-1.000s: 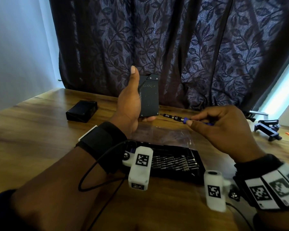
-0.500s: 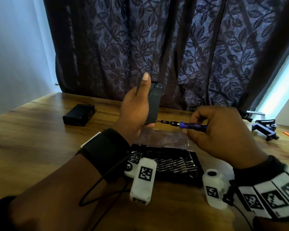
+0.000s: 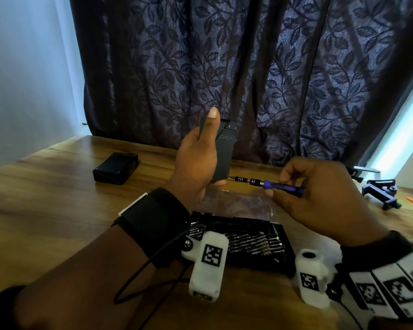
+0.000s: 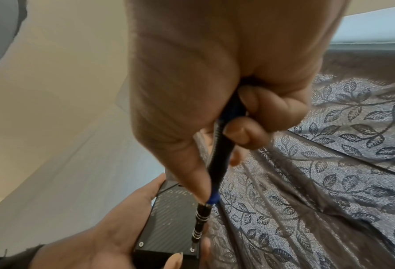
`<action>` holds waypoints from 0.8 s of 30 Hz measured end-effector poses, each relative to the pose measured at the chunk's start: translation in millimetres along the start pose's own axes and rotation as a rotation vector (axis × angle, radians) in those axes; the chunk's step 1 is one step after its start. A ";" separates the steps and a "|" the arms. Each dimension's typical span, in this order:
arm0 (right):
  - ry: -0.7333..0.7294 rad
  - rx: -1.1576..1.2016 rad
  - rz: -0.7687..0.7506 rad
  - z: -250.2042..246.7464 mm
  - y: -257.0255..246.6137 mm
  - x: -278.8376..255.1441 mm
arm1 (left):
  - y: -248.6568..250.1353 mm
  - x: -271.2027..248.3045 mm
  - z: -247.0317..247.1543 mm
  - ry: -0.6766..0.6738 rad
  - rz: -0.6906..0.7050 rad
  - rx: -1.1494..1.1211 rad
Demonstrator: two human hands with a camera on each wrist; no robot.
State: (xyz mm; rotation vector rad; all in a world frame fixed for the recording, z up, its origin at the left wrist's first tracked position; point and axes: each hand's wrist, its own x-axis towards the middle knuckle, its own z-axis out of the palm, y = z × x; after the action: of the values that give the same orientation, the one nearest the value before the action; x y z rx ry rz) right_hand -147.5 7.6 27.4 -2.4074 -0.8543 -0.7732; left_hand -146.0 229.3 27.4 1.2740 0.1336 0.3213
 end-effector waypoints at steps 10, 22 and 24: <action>-0.089 -0.053 -0.031 -0.9 2.5 0.3 | 0.8 -2.1 -1.6 -0.012 -0.057 0.001; -0.197 -0.068 -0.117 2.4 8.3 2.3 | -0.2 0.2 -2.6 -0.005 -0.061 0.011; -0.214 -0.032 -0.101 1.5 7.2 1.6 | 2.0 -0.6 -3.1 -0.013 -0.056 0.006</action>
State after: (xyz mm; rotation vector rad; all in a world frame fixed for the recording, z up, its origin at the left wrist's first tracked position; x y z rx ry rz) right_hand -141.1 4.1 25.7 -2.5242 -1.0610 -0.5764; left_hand -147.8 232.5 28.4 1.2757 0.1593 0.2650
